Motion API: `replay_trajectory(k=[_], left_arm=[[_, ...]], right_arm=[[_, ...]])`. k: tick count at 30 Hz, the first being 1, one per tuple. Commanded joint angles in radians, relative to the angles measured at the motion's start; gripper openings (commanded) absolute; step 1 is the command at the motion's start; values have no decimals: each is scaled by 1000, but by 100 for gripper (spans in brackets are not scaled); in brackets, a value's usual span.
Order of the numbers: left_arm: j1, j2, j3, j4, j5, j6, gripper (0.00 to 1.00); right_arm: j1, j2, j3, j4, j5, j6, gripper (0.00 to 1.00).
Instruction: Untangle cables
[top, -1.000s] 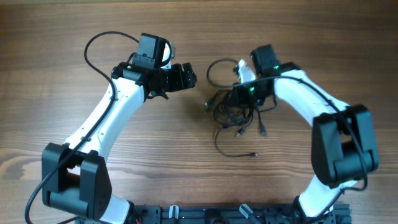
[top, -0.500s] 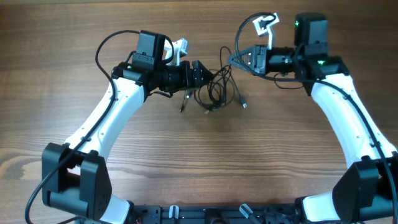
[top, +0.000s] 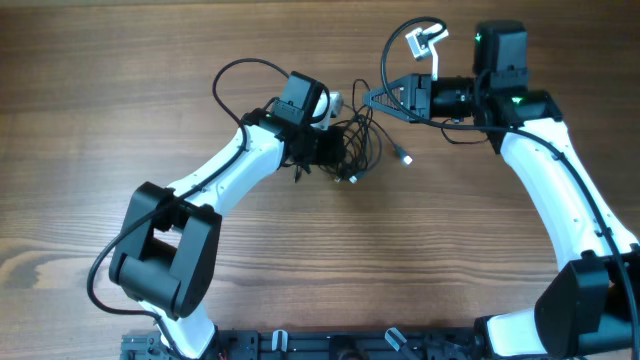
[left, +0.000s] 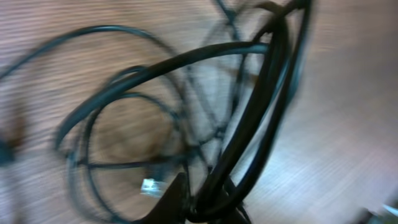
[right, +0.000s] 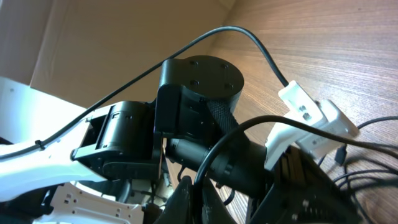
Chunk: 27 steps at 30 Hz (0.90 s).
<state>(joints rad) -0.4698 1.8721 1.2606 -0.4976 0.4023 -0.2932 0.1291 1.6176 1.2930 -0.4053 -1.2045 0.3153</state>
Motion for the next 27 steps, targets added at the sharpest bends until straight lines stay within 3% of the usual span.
replay_trajectory(k=[1,8,14,17,24,27], left_arm=[[52,12,0,-29,-158,13,6],[235,-37,0,-117,-135,29,4],[334,-325,0,-81,-135,19,4],[409,-450,0,-85,-223,-72,4],[682,-550,0,-158,-209,-161,4],[762,-550,0,-181,-123,-161,4]], right_arm=[[-39,-89,17,-32,47,0,4],[-90,-320,17,-31,373,-32,4],[-90,-492,17,86,624,-119,4],[-90,-542,17,102,859,-132,4],[-90,-534,17,-63,1497,-128,4],[-90,-500,17,-140,1601,-92,4]])
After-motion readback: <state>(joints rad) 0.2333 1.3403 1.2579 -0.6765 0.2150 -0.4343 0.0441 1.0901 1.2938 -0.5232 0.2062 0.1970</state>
